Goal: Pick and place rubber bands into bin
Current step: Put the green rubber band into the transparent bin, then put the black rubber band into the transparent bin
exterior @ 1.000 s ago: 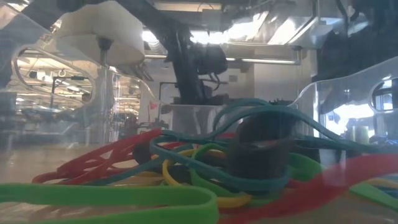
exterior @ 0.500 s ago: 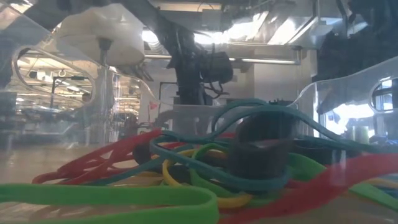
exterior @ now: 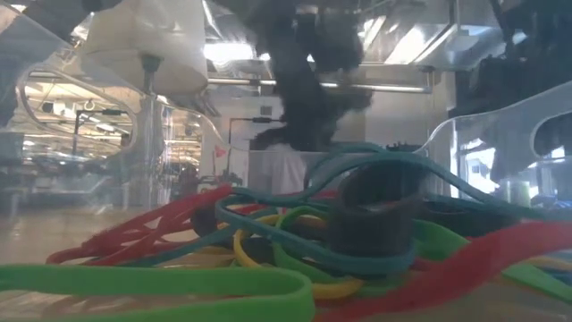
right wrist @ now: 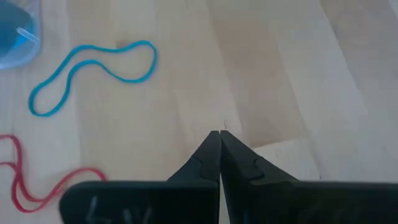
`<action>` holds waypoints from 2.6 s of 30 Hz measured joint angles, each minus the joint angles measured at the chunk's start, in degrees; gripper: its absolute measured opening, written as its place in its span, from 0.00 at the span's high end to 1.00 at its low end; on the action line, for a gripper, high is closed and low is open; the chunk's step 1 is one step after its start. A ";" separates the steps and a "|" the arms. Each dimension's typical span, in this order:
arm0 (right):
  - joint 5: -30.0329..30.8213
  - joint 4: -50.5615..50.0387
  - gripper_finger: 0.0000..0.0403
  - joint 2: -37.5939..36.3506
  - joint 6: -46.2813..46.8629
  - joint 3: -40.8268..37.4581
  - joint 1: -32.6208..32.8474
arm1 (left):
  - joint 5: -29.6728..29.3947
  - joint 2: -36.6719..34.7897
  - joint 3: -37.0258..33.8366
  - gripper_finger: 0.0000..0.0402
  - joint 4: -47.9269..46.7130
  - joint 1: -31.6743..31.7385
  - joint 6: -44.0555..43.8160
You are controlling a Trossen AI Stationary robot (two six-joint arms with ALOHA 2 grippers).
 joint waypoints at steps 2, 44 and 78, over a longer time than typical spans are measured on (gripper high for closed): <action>0.00 -0.28 0.99 -0.10 -0.02 0.00 0.31 | 0.25 -0.07 2.37 0.99 -0.89 -2.03 0.52; 0.19 8.60 0.99 -0.19 1.93 0.00 1.64 | 1.08 0.20 2.89 0.98 -4.83 -33.39 -6.01; 0.16 18.91 0.96 -0.12 15.45 0.04 1.64 | -5.39 -6.64 4.55 1.00 -18.81 -24.35 34.85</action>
